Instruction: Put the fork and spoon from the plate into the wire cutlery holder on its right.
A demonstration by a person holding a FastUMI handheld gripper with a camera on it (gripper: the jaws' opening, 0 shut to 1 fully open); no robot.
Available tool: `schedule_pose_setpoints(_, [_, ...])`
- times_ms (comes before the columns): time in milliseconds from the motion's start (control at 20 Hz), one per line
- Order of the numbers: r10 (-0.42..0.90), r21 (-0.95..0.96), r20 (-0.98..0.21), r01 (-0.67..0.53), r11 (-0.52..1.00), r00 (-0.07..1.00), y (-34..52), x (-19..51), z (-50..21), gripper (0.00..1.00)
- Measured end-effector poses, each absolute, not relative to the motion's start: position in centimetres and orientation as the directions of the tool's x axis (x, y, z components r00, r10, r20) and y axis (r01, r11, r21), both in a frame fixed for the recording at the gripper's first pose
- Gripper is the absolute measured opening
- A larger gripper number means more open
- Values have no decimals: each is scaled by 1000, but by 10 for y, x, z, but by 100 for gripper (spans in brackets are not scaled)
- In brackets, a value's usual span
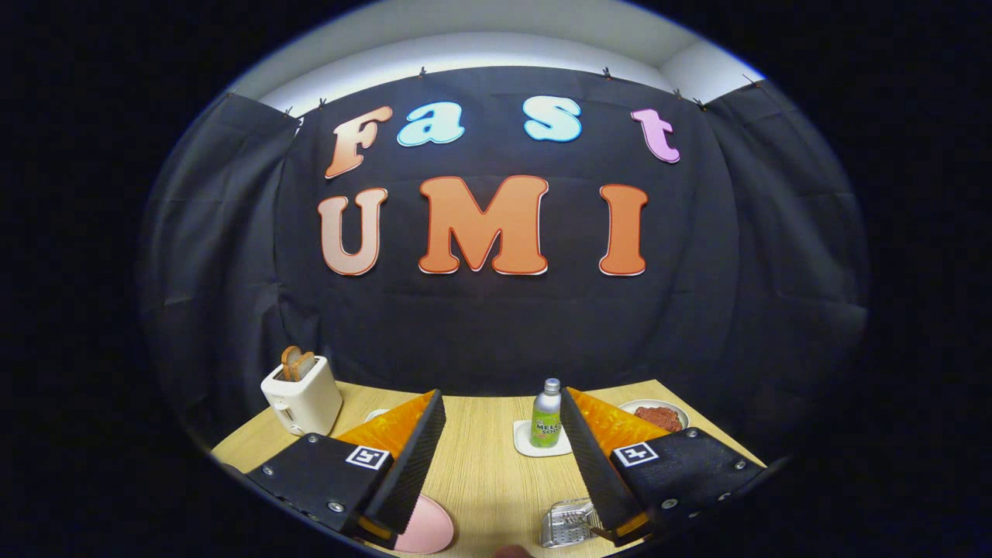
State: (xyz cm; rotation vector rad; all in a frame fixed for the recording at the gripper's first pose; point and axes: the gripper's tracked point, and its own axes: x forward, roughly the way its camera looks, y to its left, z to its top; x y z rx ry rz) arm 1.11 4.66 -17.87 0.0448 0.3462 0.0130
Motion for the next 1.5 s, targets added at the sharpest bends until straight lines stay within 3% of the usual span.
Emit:
schedule_pose_setpoints(450, [139, 63, -408, -124, 990, 902, 137, -11, -221, 92])
schedule_pose_setpoints(700, [172, 69, -502, -159, 985, 848, 179, -33, -271, 92])
schedule_pose_setpoints(1200, [194, 73, -740, -209, 975, 645, 229, -99, -378, 92])
schedule_pose_setpoints(1500, [181, 108, -870, -181, 978, 458, 240, -146, -426, 91])
